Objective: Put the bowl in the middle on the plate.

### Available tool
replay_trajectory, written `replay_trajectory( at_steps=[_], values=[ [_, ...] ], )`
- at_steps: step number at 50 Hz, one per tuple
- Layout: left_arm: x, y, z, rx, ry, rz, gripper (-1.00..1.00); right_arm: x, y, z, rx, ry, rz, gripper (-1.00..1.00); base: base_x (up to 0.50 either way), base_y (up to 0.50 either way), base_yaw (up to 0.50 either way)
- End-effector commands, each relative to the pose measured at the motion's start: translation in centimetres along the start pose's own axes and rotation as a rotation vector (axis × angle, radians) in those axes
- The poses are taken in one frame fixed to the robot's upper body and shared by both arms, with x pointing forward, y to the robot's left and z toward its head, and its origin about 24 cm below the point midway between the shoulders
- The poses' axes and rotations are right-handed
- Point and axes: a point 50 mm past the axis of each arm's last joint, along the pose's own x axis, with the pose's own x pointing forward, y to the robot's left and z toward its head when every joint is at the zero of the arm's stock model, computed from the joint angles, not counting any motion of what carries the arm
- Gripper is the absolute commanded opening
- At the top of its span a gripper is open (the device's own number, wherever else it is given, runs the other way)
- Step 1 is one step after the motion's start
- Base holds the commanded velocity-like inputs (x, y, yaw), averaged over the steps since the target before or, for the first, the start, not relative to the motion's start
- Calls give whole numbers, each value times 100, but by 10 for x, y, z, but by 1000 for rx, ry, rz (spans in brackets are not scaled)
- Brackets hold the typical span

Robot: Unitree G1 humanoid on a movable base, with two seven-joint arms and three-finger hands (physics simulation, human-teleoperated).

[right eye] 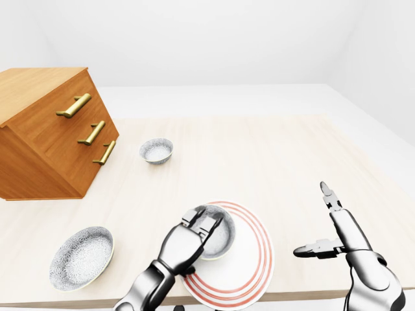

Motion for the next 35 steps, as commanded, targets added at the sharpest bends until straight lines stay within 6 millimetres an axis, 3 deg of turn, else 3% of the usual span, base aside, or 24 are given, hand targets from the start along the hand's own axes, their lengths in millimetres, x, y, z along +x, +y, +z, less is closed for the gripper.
replay_trajectory(
  at_steps=[1, 25, 29, 32, 35],
  values=[
    [-6, -1, -4, -12, 14, -51, 100, 0, -1, 1, 1, 1, -2, 100, 0, 0, 0],
    [-8, 22, -15, -74, 44, -16, 100, 1, 0, 0, -3, 1, -3, 100, 0, 0, 0],
    [-14, 42, -24, -171, 47, -16, 100, 2, 0, -1, -3, 3, -3, 100, 0, 0, 0],
    [-23, 47, -19, -260, 2, -62, 100, 2, 0, -1, -3, 4, -2, 100, 0, 0, 0],
    [-50, 70, 10, -440, -164, -139, 100, 2, 0, 0, -2, 4, -2, 100, 0, 0, 0]
  ],
)
